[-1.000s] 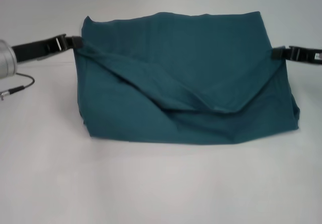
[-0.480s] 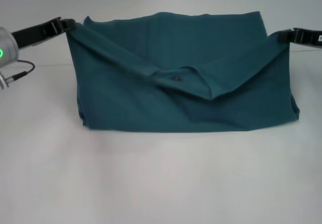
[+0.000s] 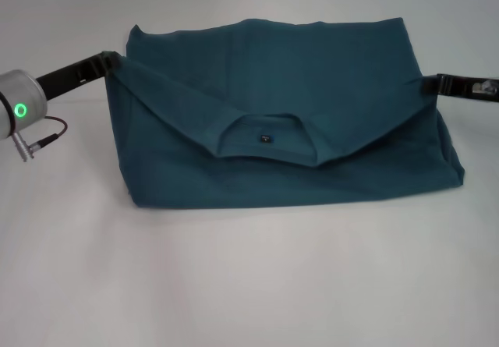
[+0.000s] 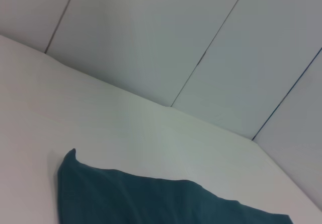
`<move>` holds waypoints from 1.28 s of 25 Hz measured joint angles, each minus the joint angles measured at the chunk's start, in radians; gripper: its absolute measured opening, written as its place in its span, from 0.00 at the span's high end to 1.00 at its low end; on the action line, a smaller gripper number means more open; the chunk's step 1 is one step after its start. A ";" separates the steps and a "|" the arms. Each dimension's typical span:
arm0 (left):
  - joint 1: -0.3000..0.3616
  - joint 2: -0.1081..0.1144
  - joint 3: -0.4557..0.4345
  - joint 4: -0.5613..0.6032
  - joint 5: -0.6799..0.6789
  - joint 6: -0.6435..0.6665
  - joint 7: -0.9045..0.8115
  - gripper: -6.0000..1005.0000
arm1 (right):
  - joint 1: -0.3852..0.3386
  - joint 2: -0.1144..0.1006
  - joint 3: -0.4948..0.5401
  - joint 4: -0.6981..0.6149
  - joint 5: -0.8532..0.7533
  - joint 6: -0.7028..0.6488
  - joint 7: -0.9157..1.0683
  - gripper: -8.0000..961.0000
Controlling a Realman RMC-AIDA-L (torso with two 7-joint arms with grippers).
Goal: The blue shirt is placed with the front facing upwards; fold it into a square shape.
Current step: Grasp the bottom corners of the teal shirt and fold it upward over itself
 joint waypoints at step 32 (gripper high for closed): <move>0.060 -0.057 0.031 0.071 -0.044 -0.018 0.082 0.43 | -0.047 0.046 0.000 -0.079 0.027 0.050 -0.033 0.53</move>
